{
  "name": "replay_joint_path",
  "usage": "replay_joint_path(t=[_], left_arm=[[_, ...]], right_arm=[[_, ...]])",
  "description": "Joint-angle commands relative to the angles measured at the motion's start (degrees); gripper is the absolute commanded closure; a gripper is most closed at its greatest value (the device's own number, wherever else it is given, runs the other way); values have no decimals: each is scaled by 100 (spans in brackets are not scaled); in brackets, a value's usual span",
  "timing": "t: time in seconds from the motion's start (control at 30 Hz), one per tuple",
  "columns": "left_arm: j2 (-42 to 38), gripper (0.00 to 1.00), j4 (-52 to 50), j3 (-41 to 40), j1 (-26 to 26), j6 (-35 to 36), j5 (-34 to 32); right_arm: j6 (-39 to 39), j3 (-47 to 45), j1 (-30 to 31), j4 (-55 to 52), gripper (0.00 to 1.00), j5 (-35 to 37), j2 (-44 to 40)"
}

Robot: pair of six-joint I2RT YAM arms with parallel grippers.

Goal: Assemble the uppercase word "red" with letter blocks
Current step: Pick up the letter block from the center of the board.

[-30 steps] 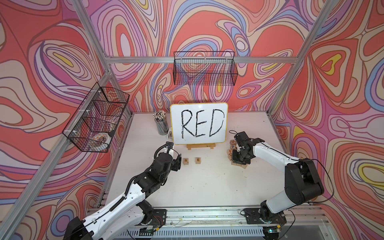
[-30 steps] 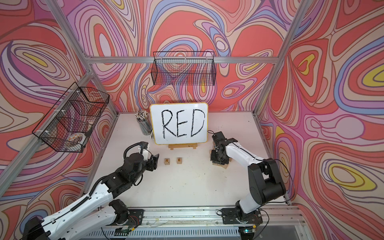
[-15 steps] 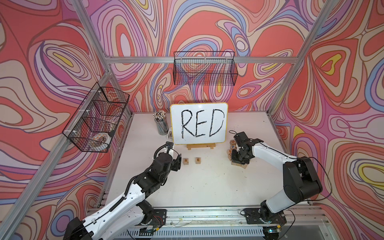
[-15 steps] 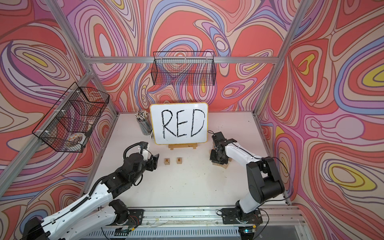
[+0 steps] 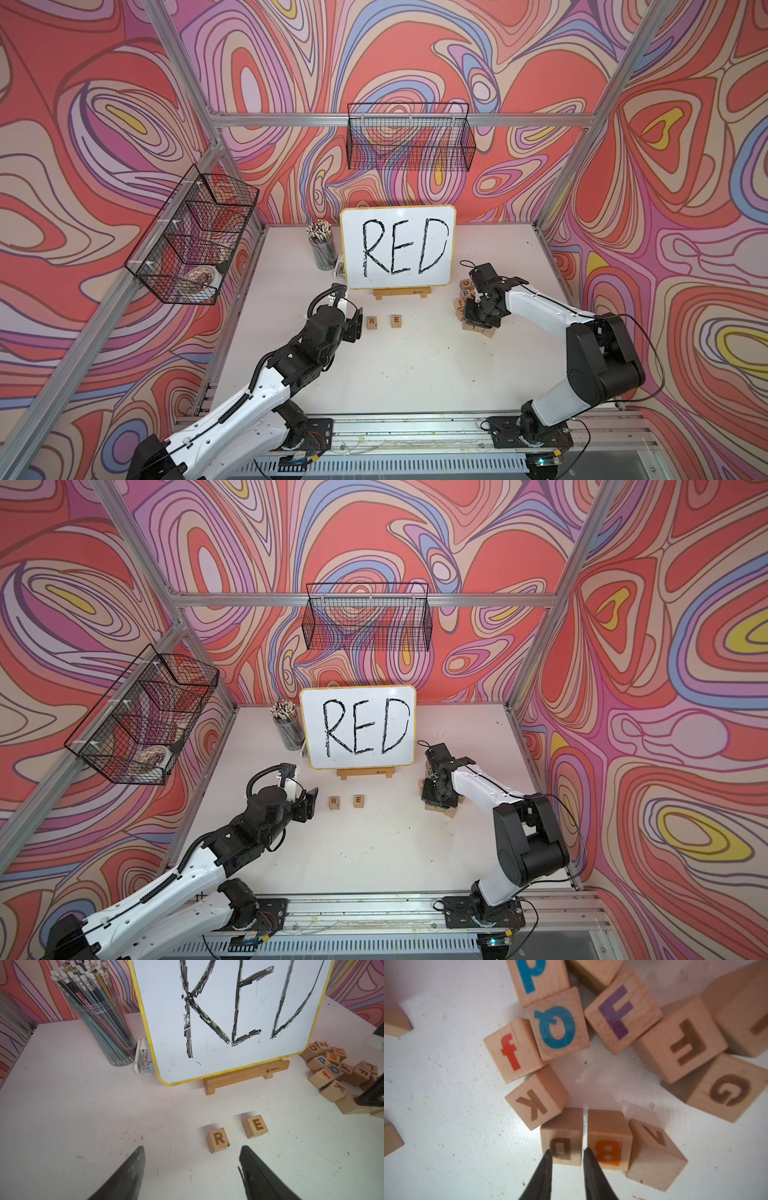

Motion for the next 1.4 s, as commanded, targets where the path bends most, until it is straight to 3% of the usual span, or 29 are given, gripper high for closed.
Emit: replay_joint_path(t=[0.0,0.57,1.37], left_arm=[[-90,26,61,-64,27,17,-75],[-92,25,49,-68,28,17,-75],[-128,25,26,-68,28,26,-103]], right_arm=[[-52,-77,-34,-42,71,122,-96],[-349,236,-3,-269,65,127,-188],[65,178,207,11,56,275,211]])
